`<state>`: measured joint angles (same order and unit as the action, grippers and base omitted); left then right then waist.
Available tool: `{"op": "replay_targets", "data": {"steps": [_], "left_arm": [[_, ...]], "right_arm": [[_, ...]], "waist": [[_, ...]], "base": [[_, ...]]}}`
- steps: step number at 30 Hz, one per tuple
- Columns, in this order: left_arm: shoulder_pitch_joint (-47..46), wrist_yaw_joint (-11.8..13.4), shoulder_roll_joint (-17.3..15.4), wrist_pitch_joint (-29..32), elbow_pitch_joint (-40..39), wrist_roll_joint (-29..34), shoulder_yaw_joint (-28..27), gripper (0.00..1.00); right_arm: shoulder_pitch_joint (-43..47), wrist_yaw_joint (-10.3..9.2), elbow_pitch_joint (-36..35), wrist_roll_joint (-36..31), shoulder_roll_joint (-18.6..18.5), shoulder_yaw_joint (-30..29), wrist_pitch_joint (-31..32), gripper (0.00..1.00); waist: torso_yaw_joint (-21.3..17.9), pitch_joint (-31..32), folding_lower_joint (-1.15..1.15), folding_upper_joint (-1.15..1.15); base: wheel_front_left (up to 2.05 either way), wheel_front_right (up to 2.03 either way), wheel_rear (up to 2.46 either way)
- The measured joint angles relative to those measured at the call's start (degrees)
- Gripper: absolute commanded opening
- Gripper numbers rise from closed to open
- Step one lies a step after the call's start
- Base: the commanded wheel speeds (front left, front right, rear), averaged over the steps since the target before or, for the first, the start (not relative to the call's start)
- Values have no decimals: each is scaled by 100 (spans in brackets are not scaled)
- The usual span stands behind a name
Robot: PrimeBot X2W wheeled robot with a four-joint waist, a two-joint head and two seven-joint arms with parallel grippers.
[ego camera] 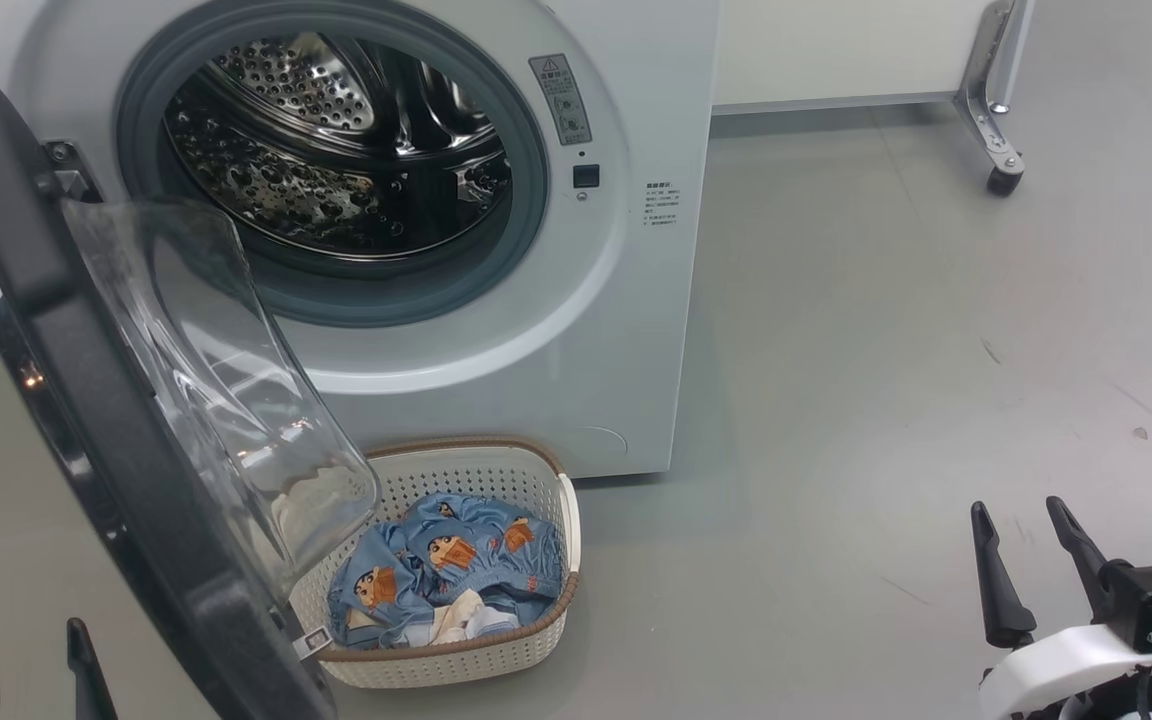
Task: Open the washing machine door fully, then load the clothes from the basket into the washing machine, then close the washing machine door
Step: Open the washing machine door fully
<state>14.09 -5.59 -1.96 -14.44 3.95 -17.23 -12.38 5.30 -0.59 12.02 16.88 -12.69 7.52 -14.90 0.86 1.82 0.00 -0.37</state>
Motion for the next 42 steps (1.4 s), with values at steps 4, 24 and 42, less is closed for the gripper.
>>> {"op": "replay_targets", "data": {"steps": [4, 24, 42], "left_arm": [[0, 0, 0, 0, 0, 0, -1, 100], [-168, 168, 2, 0, -479, -102, -292, 0], [-1166, -122, -18, -13, -3488, -621, 1455, 0]], "right_arm": [[0, 34, 68, -41, 45, -74, 0, 100], [47, 255, 147, -281, 277, -546, 0, 100], [118, 405, 148, -449, 487, -798, 0, 100]], "waist": [[14, -8, 0, 0], [170, -60, 0, 0], [623, -56, 0, 0]], "base": [[0, 0, 0], [0, 0, 0], [0, 0, 0]]}}
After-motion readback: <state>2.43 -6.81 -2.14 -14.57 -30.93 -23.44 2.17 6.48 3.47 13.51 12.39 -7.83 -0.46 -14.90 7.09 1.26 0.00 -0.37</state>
